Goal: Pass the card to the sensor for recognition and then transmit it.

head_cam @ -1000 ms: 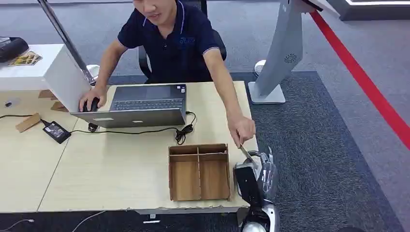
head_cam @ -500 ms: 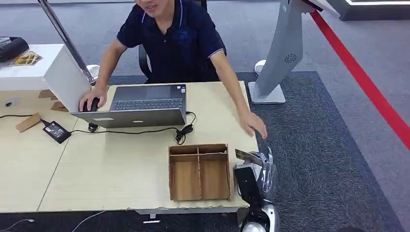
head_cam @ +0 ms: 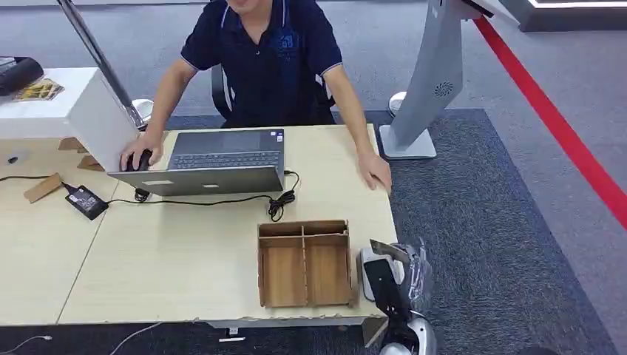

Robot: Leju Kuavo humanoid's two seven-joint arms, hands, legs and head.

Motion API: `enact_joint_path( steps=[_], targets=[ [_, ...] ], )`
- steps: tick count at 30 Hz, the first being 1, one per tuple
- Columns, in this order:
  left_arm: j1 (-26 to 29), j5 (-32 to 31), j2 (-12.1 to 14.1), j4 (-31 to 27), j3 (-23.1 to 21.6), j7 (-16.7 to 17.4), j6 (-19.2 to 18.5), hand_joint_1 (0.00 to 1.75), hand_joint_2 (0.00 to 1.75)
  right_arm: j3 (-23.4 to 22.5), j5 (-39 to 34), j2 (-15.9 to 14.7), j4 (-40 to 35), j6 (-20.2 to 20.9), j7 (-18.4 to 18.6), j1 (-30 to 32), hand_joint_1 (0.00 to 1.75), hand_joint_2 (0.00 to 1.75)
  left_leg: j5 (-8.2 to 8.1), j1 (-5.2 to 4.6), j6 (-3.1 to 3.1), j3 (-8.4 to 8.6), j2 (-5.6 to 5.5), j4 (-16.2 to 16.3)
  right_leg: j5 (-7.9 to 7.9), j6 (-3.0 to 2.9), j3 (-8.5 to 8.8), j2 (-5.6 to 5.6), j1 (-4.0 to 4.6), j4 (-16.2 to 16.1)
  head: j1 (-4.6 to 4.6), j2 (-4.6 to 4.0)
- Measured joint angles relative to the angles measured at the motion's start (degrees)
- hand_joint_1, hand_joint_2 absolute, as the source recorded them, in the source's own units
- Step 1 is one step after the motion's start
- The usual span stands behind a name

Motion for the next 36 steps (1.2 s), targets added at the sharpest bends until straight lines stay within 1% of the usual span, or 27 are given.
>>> enact_joint_path(
  steps=[5, 10, 23, 30, 36],
  targets=[
    [0.0, 0.2, 0.0, 0.0, 0.0, 0.2, 0.0, 0.0, 0.0, -3.6, 0.6, -0.3, 5.5, 0.0, -1.2, -0.1, 1.75, 1.75, 0.0, 0.0, 0.0, -0.01, 0.0, 0.0, 0.0, 0.0, -0.01, 0.01, 0.0, 0.0, 0.0, 0.0],
    [0.0, 0.3, 0.0, 0.0, 0.0, 0.3, 0.0, 0.0, 0.0, -5.9, 1.3, -0.2, 9.8, -0.2, -1.9, -1.5, 1.75, 1.75, 0.0, 0.01, 0.0, 0.06, 0.02, 0.0, 0.0, 0.0, 0.03, 0.02, 0.02, 0.0, -0.02, 0.0],
    [0.0, 0.4, 0.0, 0.0, 0.0, 0.3, 0.0, 0.0, 0.0, -8.4, 1.4, 0.2, 14.7, -0.2, -2.8, -3.4, 1.75, 1.75, 0.0, 0.01, 0.0, 0.23, 0.04, 0.0, 0.01, 0.0, 0.21, 0.03, 0.02, 0.0, 0.0, 0.0],
    [0.0, 0.3, 0.0, 0.0, 0.0, 0.1, 0.0, 0.0, 0.0, -9.0, 1.4, 1.3, 14.8, -0.2, -6.3, -3.8, 1.75, 1.75, 0.01, 0.01, -0.02, 0.23, 0.04, 0.0, 0.03, -0.02, 0.22, 0.04, 0.02, 0.0, 0.0, 0.0],
    [0.0, 0.2, 0.0, 0.0, 0.0, 0.1, 0.0, 0.0, 0.0, -10.4, 1.9, 4.2, 10.7, -0.2, -11.5, -3.0, 1.75, 1.75, 0.04, 0.02, -0.04, 0.17, 0.03, 0.0, 0.07, -0.02, 0.16, 0.03, 0.02, 0.0, 0.0, 0.0]
  ],
)
